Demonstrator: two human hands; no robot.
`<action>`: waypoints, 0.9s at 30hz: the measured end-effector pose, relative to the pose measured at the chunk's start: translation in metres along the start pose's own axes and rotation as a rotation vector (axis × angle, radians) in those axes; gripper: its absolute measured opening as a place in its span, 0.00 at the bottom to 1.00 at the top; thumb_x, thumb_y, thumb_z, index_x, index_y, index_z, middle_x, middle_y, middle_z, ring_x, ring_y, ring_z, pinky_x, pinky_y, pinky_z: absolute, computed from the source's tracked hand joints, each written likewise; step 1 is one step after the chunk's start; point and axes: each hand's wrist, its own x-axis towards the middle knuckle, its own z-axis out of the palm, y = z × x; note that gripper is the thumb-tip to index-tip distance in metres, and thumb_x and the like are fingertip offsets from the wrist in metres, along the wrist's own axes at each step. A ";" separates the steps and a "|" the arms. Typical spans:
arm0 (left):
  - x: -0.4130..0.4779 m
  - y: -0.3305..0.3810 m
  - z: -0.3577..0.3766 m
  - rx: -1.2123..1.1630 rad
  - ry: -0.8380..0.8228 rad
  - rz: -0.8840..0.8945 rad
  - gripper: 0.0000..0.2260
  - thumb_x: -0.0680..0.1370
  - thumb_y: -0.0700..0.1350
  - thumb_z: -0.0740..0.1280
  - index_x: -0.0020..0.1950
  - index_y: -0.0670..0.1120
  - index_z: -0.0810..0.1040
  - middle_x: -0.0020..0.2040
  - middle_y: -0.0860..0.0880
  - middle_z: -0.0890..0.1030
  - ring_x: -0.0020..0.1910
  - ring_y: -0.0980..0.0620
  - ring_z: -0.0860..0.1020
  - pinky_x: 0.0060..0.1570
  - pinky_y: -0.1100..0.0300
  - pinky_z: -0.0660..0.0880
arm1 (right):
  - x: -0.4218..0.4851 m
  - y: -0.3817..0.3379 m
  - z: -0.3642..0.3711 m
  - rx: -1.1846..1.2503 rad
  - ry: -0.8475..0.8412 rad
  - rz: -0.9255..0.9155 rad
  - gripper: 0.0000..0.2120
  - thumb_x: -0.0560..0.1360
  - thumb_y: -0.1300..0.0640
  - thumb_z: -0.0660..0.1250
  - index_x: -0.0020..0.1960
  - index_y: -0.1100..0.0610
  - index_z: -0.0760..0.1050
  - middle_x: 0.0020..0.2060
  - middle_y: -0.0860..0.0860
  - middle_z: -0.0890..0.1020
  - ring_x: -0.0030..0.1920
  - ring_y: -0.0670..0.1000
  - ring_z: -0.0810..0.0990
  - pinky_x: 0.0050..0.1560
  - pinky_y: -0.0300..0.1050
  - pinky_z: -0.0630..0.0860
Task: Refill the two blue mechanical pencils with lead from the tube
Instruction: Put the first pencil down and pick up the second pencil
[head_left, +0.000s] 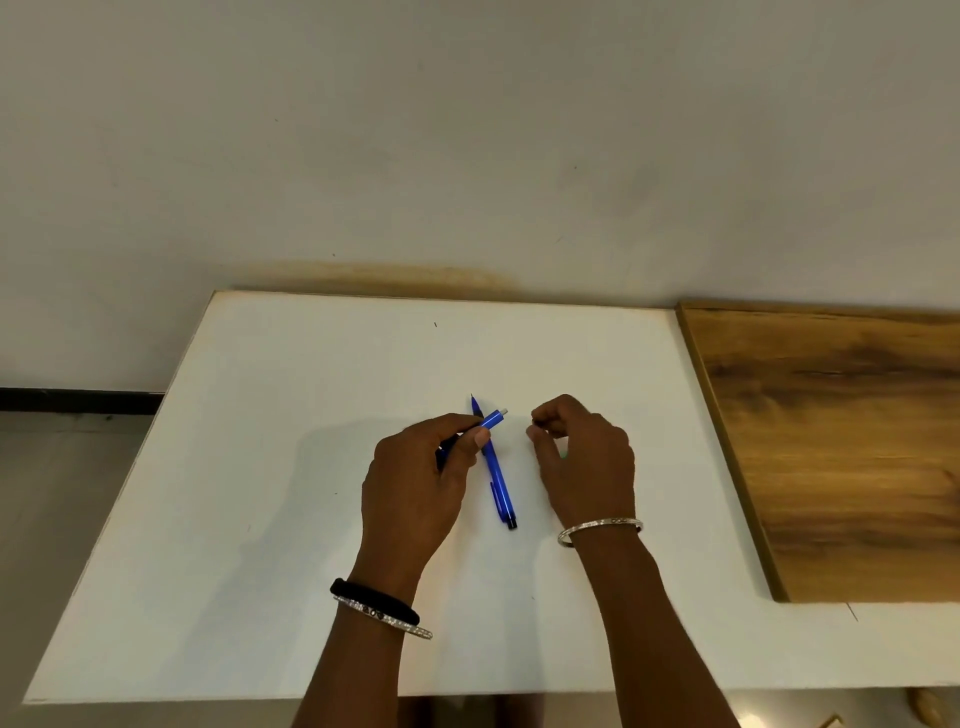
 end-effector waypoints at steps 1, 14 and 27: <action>0.000 0.000 0.000 0.002 0.000 -0.001 0.13 0.77 0.56 0.64 0.57 0.54 0.82 0.42 0.56 0.84 0.43 0.57 0.80 0.42 0.70 0.70 | 0.000 -0.001 0.002 -0.087 -0.031 -0.021 0.06 0.77 0.54 0.68 0.53 0.52 0.78 0.44 0.48 0.84 0.47 0.50 0.80 0.51 0.43 0.73; 0.002 -0.006 -0.001 0.037 -0.019 -0.016 0.14 0.76 0.58 0.64 0.56 0.56 0.82 0.43 0.57 0.84 0.40 0.57 0.79 0.38 0.73 0.66 | 0.001 -0.004 0.000 -0.170 -0.093 0.040 0.16 0.75 0.50 0.70 0.63 0.45 0.76 0.51 0.43 0.82 0.57 0.49 0.74 0.55 0.45 0.66; 0.002 -0.007 0.001 0.089 -0.055 -0.018 0.15 0.76 0.59 0.63 0.59 0.55 0.81 0.48 0.55 0.85 0.46 0.56 0.81 0.48 0.63 0.76 | 0.003 -0.016 -0.016 0.597 -0.192 0.134 0.03 0.72 0.57 0.74 0.46 0.53 0.85 0.36 0.46 0.86 0.36 0.44 0.83 0.43 0.34 0.79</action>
